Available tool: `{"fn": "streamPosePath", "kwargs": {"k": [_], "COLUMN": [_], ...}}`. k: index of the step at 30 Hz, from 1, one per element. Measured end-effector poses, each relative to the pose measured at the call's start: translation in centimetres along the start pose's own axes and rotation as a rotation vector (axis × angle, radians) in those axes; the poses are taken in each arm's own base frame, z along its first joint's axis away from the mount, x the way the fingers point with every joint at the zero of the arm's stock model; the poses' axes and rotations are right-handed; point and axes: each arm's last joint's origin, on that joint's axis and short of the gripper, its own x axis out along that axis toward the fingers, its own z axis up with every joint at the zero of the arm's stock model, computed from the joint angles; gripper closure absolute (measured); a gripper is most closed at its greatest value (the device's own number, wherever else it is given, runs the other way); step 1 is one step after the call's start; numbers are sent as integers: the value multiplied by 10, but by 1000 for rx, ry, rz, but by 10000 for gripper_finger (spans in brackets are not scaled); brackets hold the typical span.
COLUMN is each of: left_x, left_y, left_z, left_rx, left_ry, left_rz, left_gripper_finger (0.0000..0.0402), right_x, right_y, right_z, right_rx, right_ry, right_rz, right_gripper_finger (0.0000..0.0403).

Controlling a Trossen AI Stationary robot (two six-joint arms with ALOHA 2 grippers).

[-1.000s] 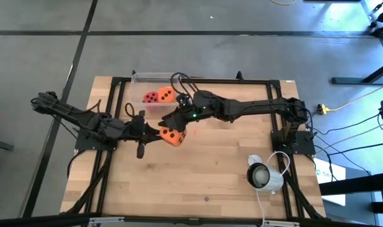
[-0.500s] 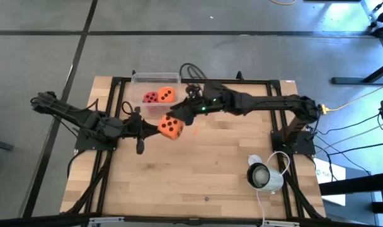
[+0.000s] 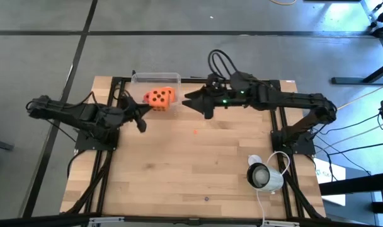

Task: Pick & Place Dice
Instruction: Put the large orange die into the transparent bin

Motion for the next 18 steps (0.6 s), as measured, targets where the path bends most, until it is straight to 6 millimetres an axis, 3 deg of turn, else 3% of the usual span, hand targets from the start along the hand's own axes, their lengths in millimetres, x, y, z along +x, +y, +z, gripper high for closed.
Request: {"fn": "streamPosePath", "kwargs": {"k": [11,18], "left_x": [18,34], "left_y": [38,58], "left_z": [-6,-8], "left_rx": [8,-1], "left_ry": [94,196], "left_rz": [332,429], "left_gripper_finger": [401,401], "right_x": [-11,-12], "right_y": [21,23], "right_z": [-7,-9], "right_rx": [-48,-64], "right_ry": [19,30], "right_rz": [57,66], "right_gripper_finger": [120,120]}}
